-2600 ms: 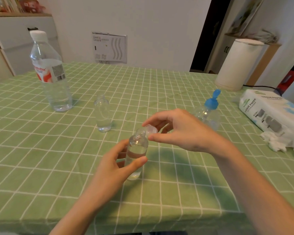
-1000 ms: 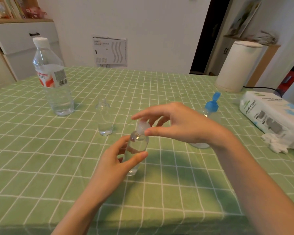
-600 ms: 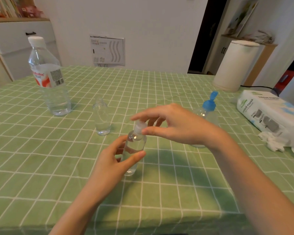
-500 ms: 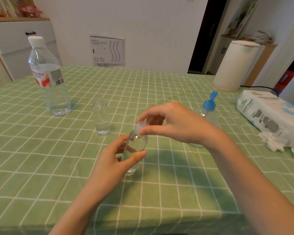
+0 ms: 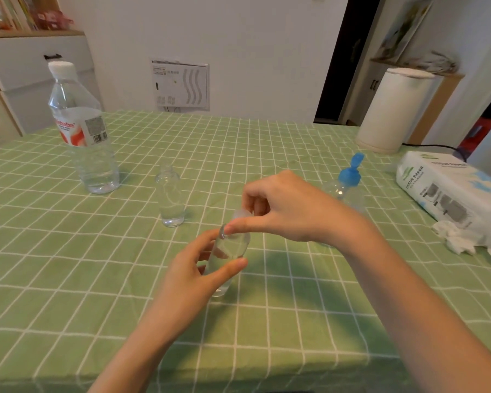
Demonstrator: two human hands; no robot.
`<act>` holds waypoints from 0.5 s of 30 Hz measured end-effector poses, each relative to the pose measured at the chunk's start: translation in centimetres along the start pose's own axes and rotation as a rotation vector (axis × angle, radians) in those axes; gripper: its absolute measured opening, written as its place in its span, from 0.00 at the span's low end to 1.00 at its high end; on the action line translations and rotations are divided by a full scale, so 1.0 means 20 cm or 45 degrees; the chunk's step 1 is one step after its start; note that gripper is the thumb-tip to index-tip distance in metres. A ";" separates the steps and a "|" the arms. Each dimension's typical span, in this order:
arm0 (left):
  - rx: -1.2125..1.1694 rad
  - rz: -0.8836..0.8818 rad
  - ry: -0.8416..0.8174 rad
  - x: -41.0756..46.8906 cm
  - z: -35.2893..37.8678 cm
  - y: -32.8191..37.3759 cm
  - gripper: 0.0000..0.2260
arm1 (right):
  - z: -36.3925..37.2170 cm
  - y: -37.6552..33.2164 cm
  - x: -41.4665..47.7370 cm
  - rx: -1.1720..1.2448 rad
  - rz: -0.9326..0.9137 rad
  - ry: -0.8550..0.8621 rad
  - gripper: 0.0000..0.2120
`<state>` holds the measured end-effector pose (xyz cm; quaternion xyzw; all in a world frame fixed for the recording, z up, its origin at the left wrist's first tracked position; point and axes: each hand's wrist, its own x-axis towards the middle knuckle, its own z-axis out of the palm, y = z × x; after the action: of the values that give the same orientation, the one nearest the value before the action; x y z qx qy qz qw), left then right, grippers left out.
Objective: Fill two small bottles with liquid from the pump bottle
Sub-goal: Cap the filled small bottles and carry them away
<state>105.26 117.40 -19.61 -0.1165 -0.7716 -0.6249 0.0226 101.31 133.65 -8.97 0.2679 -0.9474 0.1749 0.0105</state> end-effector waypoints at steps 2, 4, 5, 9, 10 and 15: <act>-0.012 0.002 -0.004 0.00 0.00 0.00 0.22 | 0.01 0.01 0.00 0.014 0.016 0.013 0.17; -0.026 0.016 -0.008 0.00 0.00 0.00 0.21 | 0.00 0.01 -0.02 0.123 -0.020 -0.018 0.20; -0.037 0.026 -0.008 0.01 -0.01 0.01 0.21 | -0.01 0.02 -0.02 0.160 -0.056 -0.032 0.20; -0.066 0.043 0.004 0.01 0.00 0.02 0.20 | -0.01 0.02 -0.02 0.206 -0.119 0.014 0.15; -0.066 0.044 0.014 0.01 0.00 0.01 0.20 | 0.00 0.01 -0.02 0.204 -0.119 0.034 0.15; -0.076 0.064 0.093 0.02 0.02 0.01 0.21 | 0.04 0.00 -0.01 0.095 -0.170 0.137 0.13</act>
<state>105.00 117.93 -19.54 -0.1136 -0.7482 -0.6507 0.0630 101.55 133.54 -9.71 0.3210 -0.9182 0.2232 0.0631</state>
